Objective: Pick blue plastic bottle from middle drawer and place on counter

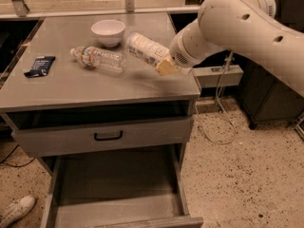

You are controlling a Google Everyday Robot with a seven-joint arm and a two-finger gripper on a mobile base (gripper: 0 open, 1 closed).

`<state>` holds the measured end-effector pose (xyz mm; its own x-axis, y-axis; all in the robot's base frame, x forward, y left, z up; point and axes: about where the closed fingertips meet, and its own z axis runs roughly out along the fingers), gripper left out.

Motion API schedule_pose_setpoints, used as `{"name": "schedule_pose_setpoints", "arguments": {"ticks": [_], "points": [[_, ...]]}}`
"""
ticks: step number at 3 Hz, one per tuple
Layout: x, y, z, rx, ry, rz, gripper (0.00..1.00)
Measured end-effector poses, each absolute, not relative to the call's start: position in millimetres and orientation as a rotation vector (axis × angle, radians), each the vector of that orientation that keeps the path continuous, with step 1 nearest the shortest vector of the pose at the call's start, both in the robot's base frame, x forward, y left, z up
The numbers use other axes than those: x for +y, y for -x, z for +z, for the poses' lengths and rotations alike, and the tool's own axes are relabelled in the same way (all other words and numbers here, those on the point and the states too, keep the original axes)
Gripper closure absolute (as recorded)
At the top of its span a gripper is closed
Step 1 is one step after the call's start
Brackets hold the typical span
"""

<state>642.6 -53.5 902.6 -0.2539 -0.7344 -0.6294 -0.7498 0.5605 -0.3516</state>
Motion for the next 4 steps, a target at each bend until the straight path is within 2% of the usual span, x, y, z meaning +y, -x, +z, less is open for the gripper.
{"name": "schedule_pose_setpoints", "arguments": {"ticks": [4], "points": [[-50, -687, 862, 2.047, 1.309, 0.018, 1.0]]}}
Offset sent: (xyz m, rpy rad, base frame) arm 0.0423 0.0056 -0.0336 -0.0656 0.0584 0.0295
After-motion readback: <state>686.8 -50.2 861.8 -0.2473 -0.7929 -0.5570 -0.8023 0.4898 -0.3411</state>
